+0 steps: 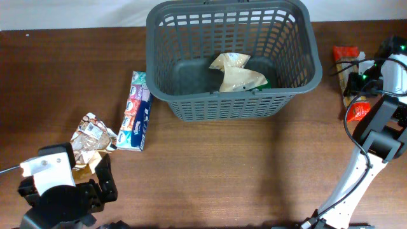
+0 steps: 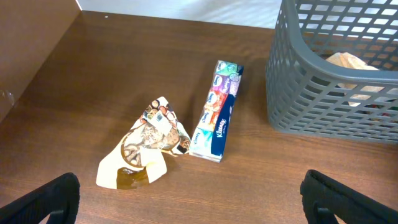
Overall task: Pack container
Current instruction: 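Lift the spaghetti pack with the right gripper and swing it over the basket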
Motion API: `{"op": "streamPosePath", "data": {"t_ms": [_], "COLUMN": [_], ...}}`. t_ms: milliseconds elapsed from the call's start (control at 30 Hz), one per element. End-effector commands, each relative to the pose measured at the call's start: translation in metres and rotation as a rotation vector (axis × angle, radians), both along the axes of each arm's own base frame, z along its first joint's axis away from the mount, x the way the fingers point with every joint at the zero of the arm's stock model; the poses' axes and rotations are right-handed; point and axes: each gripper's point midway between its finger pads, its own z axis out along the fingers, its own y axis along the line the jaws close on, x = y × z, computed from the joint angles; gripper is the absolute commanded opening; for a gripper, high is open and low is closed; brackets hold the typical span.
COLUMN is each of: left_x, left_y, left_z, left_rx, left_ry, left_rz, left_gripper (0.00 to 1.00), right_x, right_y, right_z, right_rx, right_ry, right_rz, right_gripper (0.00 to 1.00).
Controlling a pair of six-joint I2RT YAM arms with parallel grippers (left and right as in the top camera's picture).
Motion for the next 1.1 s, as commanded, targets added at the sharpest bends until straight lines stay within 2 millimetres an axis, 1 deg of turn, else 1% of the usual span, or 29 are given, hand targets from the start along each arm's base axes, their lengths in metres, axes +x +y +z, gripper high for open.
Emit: {"op": "streamPosePath", "data": {"t_ms": [0, 33, 100, 133, 200, 333, 433, 500, 567, 600, 667, 700, 733, 767, 833, 867, 967, 1033, 1067], "left_x": [-0.001, -0.001, -0.001, -0.001, -0.001, -0.001, -0.001, -0.001, -0.001, -0.001, -0.001, -0.001, -0.001, -0.001, -0.001, -0.001, -0.001, -0.001, -0.001], "left_y": [0.000, 0.000, 0.000, 0.000, 0.000, 0.000, 0.000, 0.000, 0.000, 0.000, 0.000, 0.000, 0.000, 0.000, 0.000, 0.000, 0.000, 0.000, 0.000], "left_z": [0.001, 0.001, 0.001, 0.001, 0.001, 0.001, 0.001, 0.001, 0.001, 0.001, 0.001, 0.001, 0.001, 0.001, 0.001, 0.001, 0.001, 0.001, 0.001], "left_rx": [-0.005, -0.005, -0.005, -0.005, -0.005, -0.005, -0.005, -0.005, -0.005, -0.005, -0.005, -0.005, -0.005, -0.005, -0.005, -0.005, -0.005, -0.005, -0.005], "left_ry": [-0.003, -0.003, -0.003, -0.003, -0.003, -0.003, -0.003, -0.003, -0.003, -0.003, -0.003, -0.003, -0.003, -0.003, -0.003, -0.003, -0.003, -0.003, -0.003], "left_rz": [-0.004, -0.004, -0.004, -0.004, -0.004, -0.004, -0.004, -0.004, -0.004, -0.004, -0.004, -0.004, -0.004, -0.004, -0.004, -0.004, -0.004, -0.004, -0.004], "left_gripper": [1.00, 1.00, 1.00, 1.00, 0.99, 0.99, 1.00, 1.00, 1.00, 1.00, 1.00, 1.00, 1.00, 1.00, 1.00, 1.00, 1.00, 1.00, 1.00], "right_x": [0.000, 0.000, 0.001, 0.003, 0.006, 0.014, 0.017, 0.021, 0.027, 0.036, 0.051, 0.055, 0.063, 0.068, 0.079, 0.082, 0.090, 0.090, 0.088], "right_y": [0.005, 0.005, 0.007, 0.011, 0.017, 0.033, 0.041, 0.048, 0.055, 0.059, 0.062, 0.061, 0.060, 0.057, 0.053, 0.052, 0.052, 0.059, 0.064], "right_z": [-0.010, -0.010, -0.010, -0.010, -0.008, -0.005, -0.001, 0.008, 0.023, 0.040, 0.067, 0.076, 0.096, 0.109, 0.143, 0.159, 0.216, 0.259, 0.278], "right_rx": [0.022, 0.023, 0.032, 0.059, 0.101, 0.199, 0.247, 0.295, 0.343, 0.373, 0.404, 0.409, 0.412, 0.410, 0.399, 0.393, 0.376, 0.379, 0.385], "right_ry": [0.011, 0.011, 0.008, -0.004, -0.023, -0.057, -0.073, -0.092, -0.125, -0.169, -0.246, -0.270, -0.316, -0.346, -0.427, -0.464, -0.598, -0.703, -0.748], "right_rz": [-0.061, -0.063, -0.063, -0.075, -0.116, -0.171, -0.172, -0.170, -0.162, -0.151, -0.135, -0.140, -0.155, -0.165, -0.183, -0.184, -0.174, -0.127, -0.101], "right_gripper": [0.26, 0.25, 0.14, 0.07, 0.04, 0.04, 0.04, 0.04, 0.04, 0.04, 0.04, 0.04, 0.04, 0.04, 0.04, 0.04, 0.04, 0.04, 0.04]}}
